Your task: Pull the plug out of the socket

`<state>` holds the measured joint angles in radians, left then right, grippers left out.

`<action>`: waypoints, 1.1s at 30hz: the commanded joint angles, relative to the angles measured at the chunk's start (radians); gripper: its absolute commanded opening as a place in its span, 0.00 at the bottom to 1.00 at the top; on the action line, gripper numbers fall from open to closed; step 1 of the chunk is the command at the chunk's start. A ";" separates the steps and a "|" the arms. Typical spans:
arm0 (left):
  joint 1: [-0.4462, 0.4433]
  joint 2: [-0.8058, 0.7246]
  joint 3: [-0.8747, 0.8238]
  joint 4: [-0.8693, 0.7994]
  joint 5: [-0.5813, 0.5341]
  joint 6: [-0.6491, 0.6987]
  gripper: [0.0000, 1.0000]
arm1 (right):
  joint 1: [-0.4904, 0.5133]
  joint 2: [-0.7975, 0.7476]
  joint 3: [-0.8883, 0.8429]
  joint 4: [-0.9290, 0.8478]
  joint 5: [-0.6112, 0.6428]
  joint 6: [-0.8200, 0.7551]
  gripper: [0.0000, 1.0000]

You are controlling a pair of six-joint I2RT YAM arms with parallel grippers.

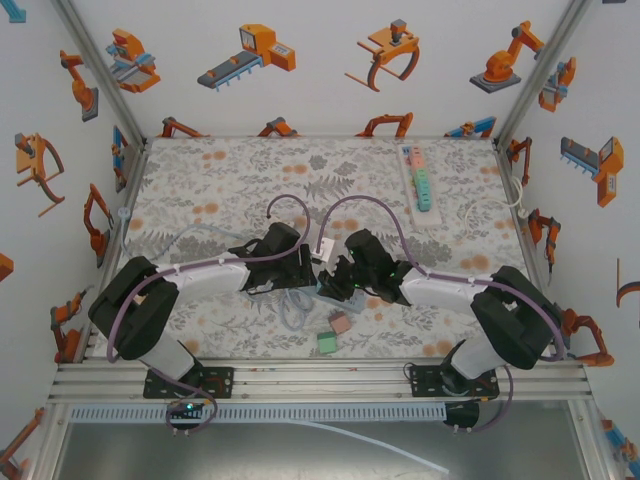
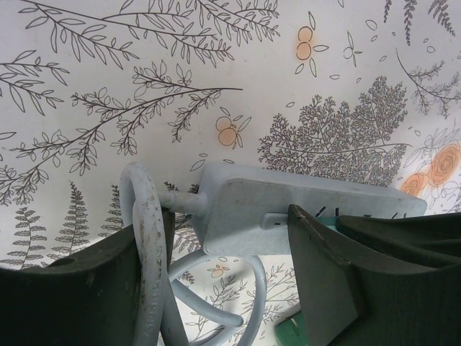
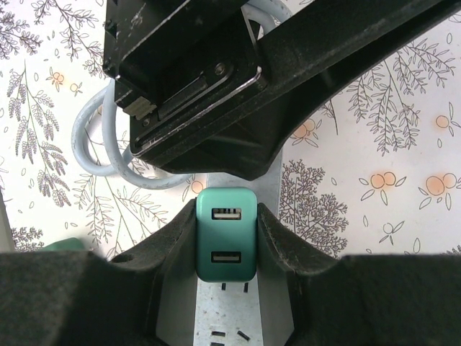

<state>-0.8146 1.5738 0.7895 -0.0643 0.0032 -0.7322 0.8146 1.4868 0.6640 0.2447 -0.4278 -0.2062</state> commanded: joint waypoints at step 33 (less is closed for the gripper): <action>-0.181 0.166 -0.174 -0.098 -0.166 0.013 0.45 | 0.041 -0.125 0.102 -0.001 0.129 0.025 0.00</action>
<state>-0.9245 1.5684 0.7261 0.0685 -0.1646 -0.7925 0.8761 1.4506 0.7265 0.0692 -0.2527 -0.2588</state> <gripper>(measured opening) 0.514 0.330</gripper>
